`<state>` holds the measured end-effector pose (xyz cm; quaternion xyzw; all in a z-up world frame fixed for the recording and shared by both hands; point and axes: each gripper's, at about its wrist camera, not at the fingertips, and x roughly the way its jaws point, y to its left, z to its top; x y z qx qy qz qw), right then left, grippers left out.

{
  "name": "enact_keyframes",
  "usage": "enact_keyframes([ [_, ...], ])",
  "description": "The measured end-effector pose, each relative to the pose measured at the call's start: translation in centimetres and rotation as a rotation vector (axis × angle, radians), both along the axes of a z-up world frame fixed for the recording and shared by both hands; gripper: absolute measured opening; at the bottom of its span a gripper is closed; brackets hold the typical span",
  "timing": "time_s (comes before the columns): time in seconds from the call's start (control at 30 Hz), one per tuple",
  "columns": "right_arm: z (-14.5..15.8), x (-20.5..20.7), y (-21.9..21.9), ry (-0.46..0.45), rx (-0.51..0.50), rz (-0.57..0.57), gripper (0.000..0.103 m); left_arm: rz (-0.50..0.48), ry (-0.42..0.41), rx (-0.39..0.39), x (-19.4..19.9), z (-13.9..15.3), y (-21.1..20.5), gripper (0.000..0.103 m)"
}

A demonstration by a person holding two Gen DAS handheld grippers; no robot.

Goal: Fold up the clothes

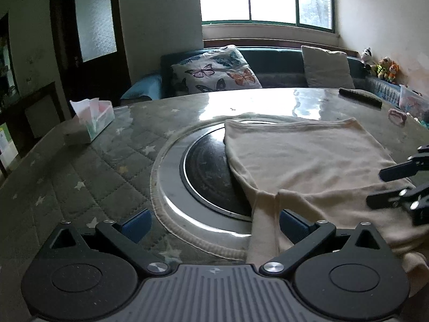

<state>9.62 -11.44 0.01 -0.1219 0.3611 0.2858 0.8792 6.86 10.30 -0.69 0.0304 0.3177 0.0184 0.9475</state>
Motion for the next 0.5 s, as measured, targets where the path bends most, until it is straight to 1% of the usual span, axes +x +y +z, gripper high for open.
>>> enact_keyframes([
  [0.03, 0.0, 0.0, 0.7, -0.004, -0.003, 0.015, 0.053, 0.005, 0.002, -0.004, 0.0, 0.0, 0.3, 0.103],
  [0.07, 0.0, 0.1, 1.4, -0.008, -0.006, 0.029, 0.056, 0.011, 0.003, -0.006, 0.0, 0.0, 0.6, 0.103],
  [0.33, -1.1, 0.5, 7.4, -0.053, -0.079, 0.132, 0.056, 0.06, 0.008, -0.049, -0.2, -0.2, 3.4, 0.103],
  [0.5, -1.0, -0.6, 10.0, -0.079, -0.103, 0.2, 0.056, 0.072, 0.004, -0.073, -0.1, -0.2, 4.6, 0.103],
])
